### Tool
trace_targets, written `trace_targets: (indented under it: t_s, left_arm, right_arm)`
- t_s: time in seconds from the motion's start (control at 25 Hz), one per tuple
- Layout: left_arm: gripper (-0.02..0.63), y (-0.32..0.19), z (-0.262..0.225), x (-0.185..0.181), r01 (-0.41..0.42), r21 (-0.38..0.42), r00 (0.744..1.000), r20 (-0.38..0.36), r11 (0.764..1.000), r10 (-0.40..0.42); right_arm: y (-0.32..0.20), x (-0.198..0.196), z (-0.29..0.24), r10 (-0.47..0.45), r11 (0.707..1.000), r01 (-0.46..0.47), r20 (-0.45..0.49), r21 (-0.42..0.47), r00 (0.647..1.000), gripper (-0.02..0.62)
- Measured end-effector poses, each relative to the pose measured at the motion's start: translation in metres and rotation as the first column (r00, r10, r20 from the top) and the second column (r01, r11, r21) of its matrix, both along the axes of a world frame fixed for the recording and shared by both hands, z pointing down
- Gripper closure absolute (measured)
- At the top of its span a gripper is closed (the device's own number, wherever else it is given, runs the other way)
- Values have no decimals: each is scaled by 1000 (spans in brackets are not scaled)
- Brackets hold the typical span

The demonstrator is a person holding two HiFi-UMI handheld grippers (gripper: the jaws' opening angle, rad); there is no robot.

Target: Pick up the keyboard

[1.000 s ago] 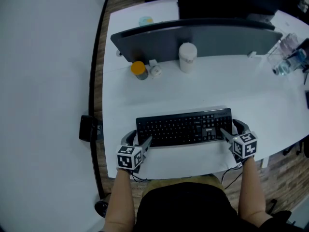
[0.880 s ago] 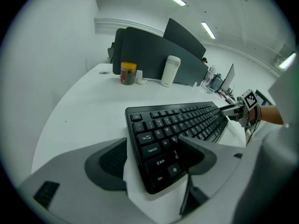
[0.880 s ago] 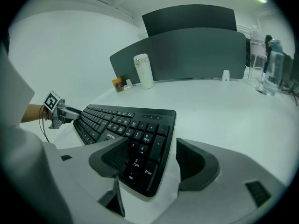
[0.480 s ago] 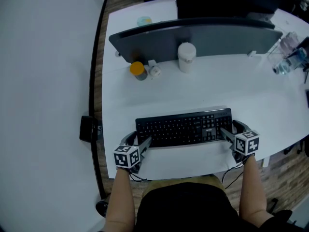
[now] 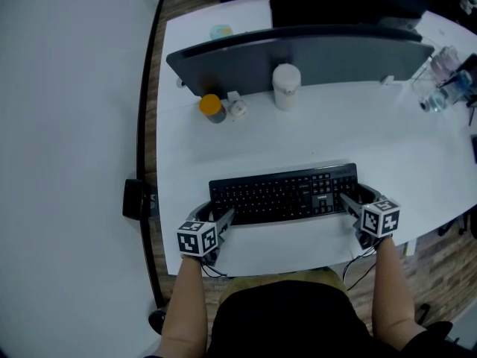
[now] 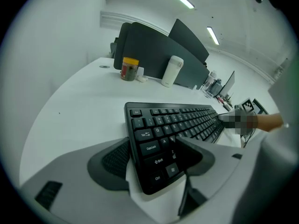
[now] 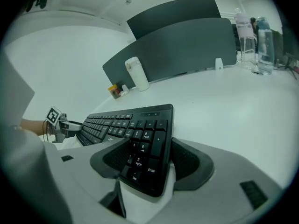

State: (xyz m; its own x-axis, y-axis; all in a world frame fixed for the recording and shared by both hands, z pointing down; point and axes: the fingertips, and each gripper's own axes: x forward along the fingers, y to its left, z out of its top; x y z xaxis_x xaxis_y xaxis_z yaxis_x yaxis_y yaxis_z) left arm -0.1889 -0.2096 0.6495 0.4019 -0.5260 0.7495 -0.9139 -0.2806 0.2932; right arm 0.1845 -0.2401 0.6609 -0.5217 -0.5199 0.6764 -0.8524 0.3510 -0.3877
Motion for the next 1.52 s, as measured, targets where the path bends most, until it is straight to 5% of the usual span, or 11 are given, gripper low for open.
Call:
trace_targets:
  t_s: [0.44, 1.04, 1.52]
  left_arm:
    - [298, -6, -3, -1, 33, 89, 999, -2, 995, -33]
    - [307, -9, -11, -3, 6, 64, 1000, 9, 998, -7]
    - [313, -41, -73, 4, -12, 200, 999, 34, 980, 5]
  right_arm:
    - [0, 0, -1, 31, 1000, -30, -14, 6, 999, 301]
    - [-2, -1, -9, 49, 999, -48, -47, 5, 998, 302]
    - [-28, 7, -60, 97, 987, -96, -2, 130, 995, 302]
